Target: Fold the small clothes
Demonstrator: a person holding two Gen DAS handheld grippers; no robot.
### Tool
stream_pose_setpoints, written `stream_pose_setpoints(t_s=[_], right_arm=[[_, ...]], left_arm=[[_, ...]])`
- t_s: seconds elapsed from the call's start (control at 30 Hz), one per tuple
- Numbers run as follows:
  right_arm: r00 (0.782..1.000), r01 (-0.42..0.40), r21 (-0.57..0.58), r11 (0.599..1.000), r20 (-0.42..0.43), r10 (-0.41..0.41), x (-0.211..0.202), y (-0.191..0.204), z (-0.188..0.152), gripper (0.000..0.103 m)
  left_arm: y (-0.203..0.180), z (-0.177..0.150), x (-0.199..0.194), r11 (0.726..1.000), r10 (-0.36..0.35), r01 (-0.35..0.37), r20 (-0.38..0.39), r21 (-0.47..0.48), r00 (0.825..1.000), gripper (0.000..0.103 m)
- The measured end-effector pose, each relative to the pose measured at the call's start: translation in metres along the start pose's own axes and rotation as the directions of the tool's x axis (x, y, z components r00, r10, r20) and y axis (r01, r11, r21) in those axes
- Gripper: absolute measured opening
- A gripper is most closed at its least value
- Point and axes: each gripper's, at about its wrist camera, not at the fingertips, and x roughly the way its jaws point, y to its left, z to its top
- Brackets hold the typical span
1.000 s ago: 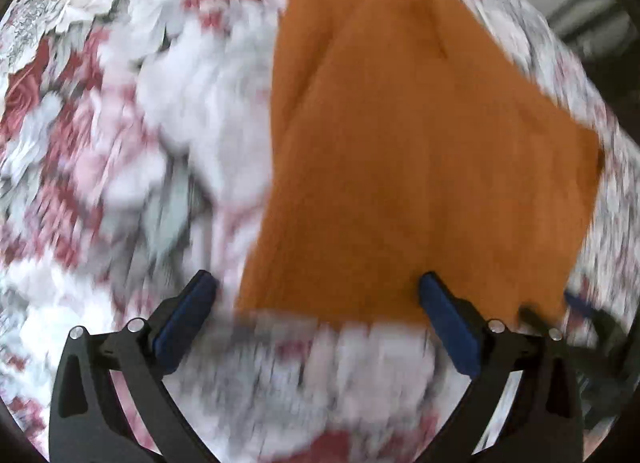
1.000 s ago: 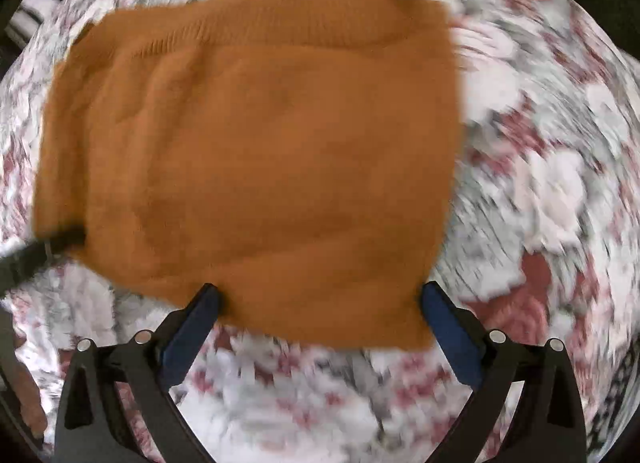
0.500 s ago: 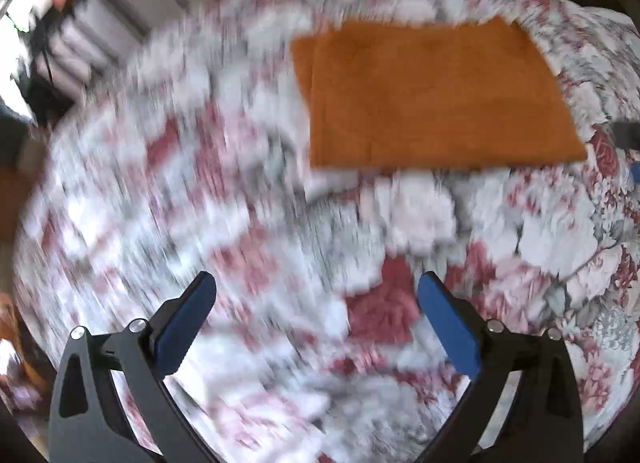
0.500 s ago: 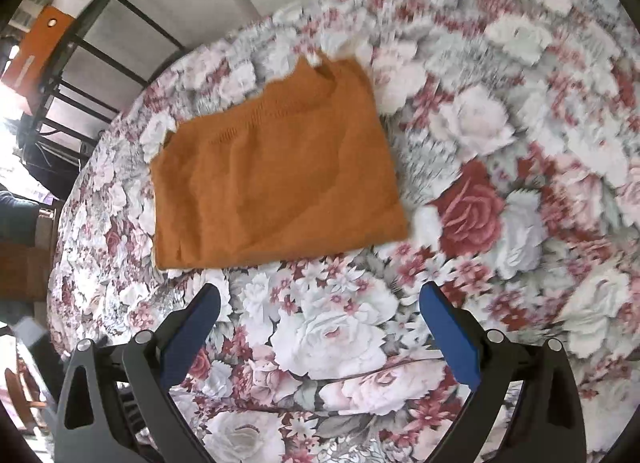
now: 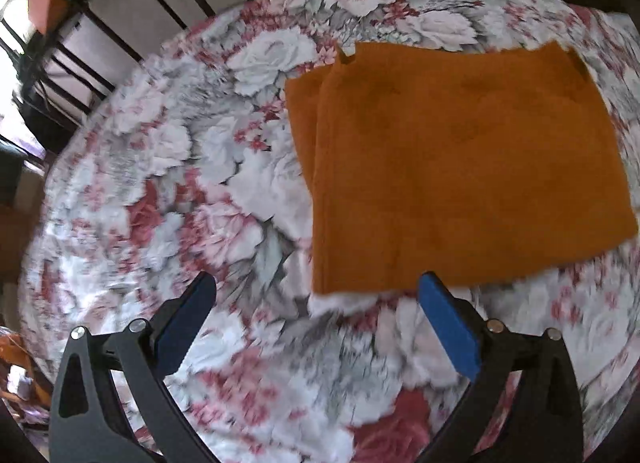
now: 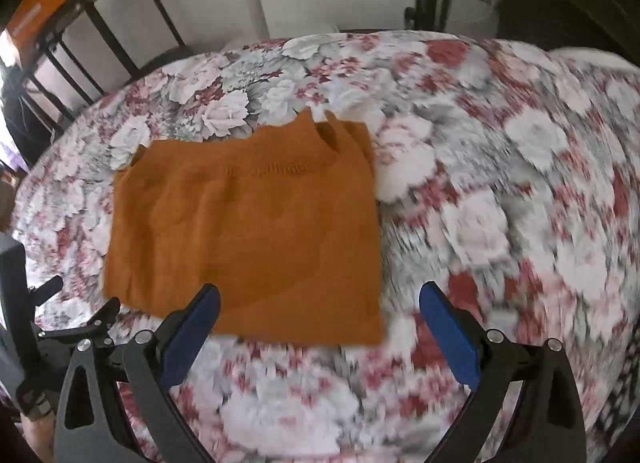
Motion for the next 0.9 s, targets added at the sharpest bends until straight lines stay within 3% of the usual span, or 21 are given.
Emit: stream_pose_setpoints(t_s=[0.13, 0.2, 0.27, 0.3, 0.4, 0.43, 0.47, 0.5, 0.57, 0.6, 0.63, 0.67, 0.7, 0.77, 0.8, 0.83, 0.9], right_arm=[[0.993, 0.111, -0.108, 0.988, -0.028, -0.115, 0.025, 0.017, 0.011, 0.100], [0.971, 0.145, -0.135, 0.980, -0.172, -0.168, 0.056, 0.016, 0.002, 0.100], [0.921, 0.126, -0.094, 0.988, -0.358, -0.152, 0.094, 0.006, -0.013, 0.100], [0.921, 0.115, -0.069, 0.991, -0.366, -0.132, 0.097, 0.003, -0.014, 0.100], [0.955, 0.075, 0.055, 0.996, -0.292, -0.056, 0.073, -0.010, 0.000, 0.099], [0.977, 0.036, 0.110, 0.993, -0.215, -0.012, 0.054, -0.015, 0.007, 0.099], [0.996, -0.037, 0.159, 0.987, -0.079, 0.050, 0.024, -0.019, 0.017, 0.099], [0.994, -0.105, 0.179, 0.978, 0.034, 0.101, -0.002, -0.023, 0.024, 0.099], [0.938, -0.271, 0.168, 0.948, 0.266, 0.221, -0.050, -0.031, 0.029, 0.100], [0.878, -0.376, 0.136, 0.917, 0.367, 0.306, -0.065, -0.039, 0.026, 0.100], [0.844, -0.428, 0.116, 0.896, 0.405, 0.351, -0.067, -0.045, 0.024, 0.100], [0.790, -0.506, 0.091, 0.858, 0.448, 0.419, -0.060, -0.056, 0.018, 0.100], [0.793, -0.538, 0.124, 0.833, 0.409, 0.451, -0.042, -0.066, 0.016, 0.100], [0.895, -0.445, 0.374, 0.813, 0.188, 0.404, 0.008, -0.092, 0.010, 0.100], [0.896, -0.433, 0.461, 0.775, 0.126, 0.425, 0.028, -0.106, 0.001, 0.100], [0.873, -0.469, 0.508, 0.723, 0.140, 0.468, 0.039, -0.119, -0.007, 0.100], [0.858, -0.496, 0.560, 0.664, 0.196, 0.476, 0.040, -0.137, -0.015, 0.100]], left_arm=[[0.005, 0.021, 0.035, 0.997, -0.061, 0.057, -0.078, -0.051, 0.995, 0.098], [-0.002, 0.022, 0.059, 0.999, -0.045, 0.042, -0.169, -0.021, 0.985, 0.099], [-0.005, 0.020, 0.079, 0.997, -0.082, 0.077, -0.224, -0.030, 0.971, 0.099], [-0.003, 0.020, 0.083, 0.995, -0.101, 0.092, -0.227, -0.046, 0.969, 0.099], [0.009, 0.026, 0.082, 0.985, -0.162, 0.141, -0.233, -0.101, 0.959, 0.099], [0.013, 0.027, 0.075, 0.980, -0.179, 0.156, -0.210, -0.120, 0.961, 0.099], [0.019, 0.030, 0.065, 0.977, -0.189, 0.167, -0.170, -0.133, 0.967, 0.099], [0.024, 0.032, 0.055, 0.976, -0.186, 0.168, -0.133, -0.138, 0.973, 0.099], [0.034, 0.039, 0.035, 0.974, -0.176, 0.165, -0.056, -0.157, 0.983, 0.099], [0.037, 0.041, 0.028, 0.969, -0.182, 0.175, -0.026, -0.172, 0.983, 0.099], [0.040, 0.044, 0.021, 0.960, -0.206, 0.203, 0.005, -0.194, 0.979, 0.099], [0.040, 0.046, 0.021, 0.952, -0.230, 0.228, 0.011, -0.205, 0.973, 0.099], [0.037, 0.046, 0.023, 0.945, -0.255, 0.249, 0.004, -0.213, 0.967, 0.099], [0.026, 0.047, 0.035, 0.939, -0.282, 0.265, -0.049, -0.219, 0.958, 0.099], [0.018, 0.046, 0.040, 0.942, -0.282, 0.261, -0.073, -0.210, 0.957, 0.099], [0.010, 0.045, 0.042, 0.947, -0.277, 0.256, -0.088, -0.194, 0.957, 0.098], [-0.008, 0.044, 0.039, 0.961, -0.252, 0.239, -0.090, -0.136, 0.963, 0.098]])
